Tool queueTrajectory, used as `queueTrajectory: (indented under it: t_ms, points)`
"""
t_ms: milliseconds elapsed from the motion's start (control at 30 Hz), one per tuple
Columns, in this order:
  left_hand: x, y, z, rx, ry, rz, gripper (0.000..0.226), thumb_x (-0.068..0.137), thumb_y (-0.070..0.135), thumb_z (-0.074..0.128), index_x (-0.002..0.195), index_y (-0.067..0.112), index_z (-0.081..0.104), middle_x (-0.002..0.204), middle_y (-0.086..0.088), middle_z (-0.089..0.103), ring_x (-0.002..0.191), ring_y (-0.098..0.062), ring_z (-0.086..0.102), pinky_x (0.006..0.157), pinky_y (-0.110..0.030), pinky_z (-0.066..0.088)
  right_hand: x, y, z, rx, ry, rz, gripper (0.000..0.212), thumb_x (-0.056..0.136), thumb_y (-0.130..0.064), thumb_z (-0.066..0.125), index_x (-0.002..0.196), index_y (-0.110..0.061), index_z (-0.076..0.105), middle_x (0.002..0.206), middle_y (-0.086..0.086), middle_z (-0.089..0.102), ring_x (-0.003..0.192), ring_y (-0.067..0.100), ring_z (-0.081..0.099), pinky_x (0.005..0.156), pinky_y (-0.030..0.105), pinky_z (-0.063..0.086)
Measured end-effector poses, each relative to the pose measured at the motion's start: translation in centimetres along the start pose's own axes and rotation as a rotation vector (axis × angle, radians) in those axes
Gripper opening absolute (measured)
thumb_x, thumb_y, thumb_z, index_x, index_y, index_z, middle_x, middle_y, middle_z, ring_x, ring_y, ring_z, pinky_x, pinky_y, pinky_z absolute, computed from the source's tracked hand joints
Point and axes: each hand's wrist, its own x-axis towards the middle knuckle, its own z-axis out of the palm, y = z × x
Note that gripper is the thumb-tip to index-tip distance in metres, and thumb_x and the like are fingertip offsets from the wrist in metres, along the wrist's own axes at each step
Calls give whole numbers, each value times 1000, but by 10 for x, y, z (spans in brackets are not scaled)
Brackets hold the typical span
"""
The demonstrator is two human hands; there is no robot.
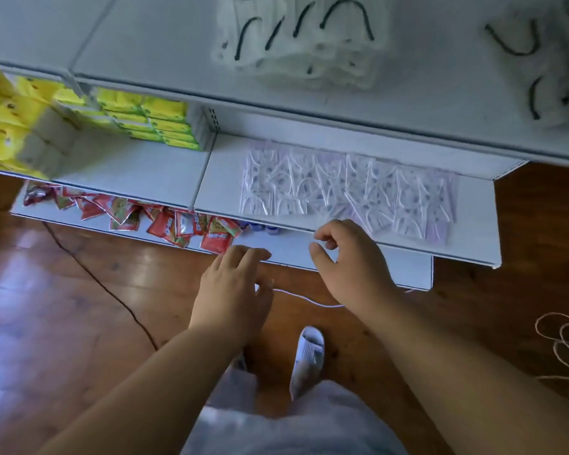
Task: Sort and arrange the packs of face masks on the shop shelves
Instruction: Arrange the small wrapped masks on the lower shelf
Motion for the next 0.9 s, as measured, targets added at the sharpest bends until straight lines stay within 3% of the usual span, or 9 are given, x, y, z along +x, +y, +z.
queueTrajectory:
  t_ms: [100,233,367,500,667,800,900]
  points:
    - [18,-21,18,-15,-99,-19,39,80,28,60,118,22,64,114,-3,62,104,-33,59,88,-43,49,8,11,29,-11,-52,96,18,91,-25,66,107,-17,64,101,-7,55,97,12,56,78,22,37]
    - [58,-63,53,-27,-257,-27,41,87,32,54,127,24,60,127,-3,58,119,-30,53,99,-41,44,31,34,85,-55,-70,212,30,93,-25,63,122,-17,63,119,-1,58,112,17,55,91,27,40]
    - [102,-110,80,3,-298,-121,42,94,27,57,136,27,52,137,-3,50,127,-28,45,104,-39,40,63,43,149,-54,-129,215,40,93,-16,61,133,-13,58,136,6,53,125,24,52,102,32,39]
    - [131,-154,98,-21,-317,-206,42,94,24,55,136,28,51,139,-2,49,126,-27,47,104,-43,43,116,43,212,-124,-297,177,58,96,-9,48,151,-19,36,161,9,24,145,27,29,112,41,34]
    - [156,-183,120,-67,-325,-198,44,94,23,59,137,29,51,141,1,49,125,-22,50,103,-38,45,183,52,268,-313,-457,202,75,96,-8,43,158,-32,10,166,4,-10,153,26,-3,119,42,18]
    - [174,-191,138,-195,-303,-275,42,94,22,59,135,28,53,132,4,53,107,-13,54,86,-29,43,195,74,292,-493,-534,220,69,100,-15,37,157,-36,4,164,8,-19,151,29,-19,123,45,-5]
    - [182,-190,143,-373,-268,-402,36,94,21,56,129,28,56,125,7,58,92,-12,59,78,-28,48,190,81,294,-510,-467,200,73,93,-5,34,158,-23,7,166,2,-7,152,21,-16,123,44,-8]
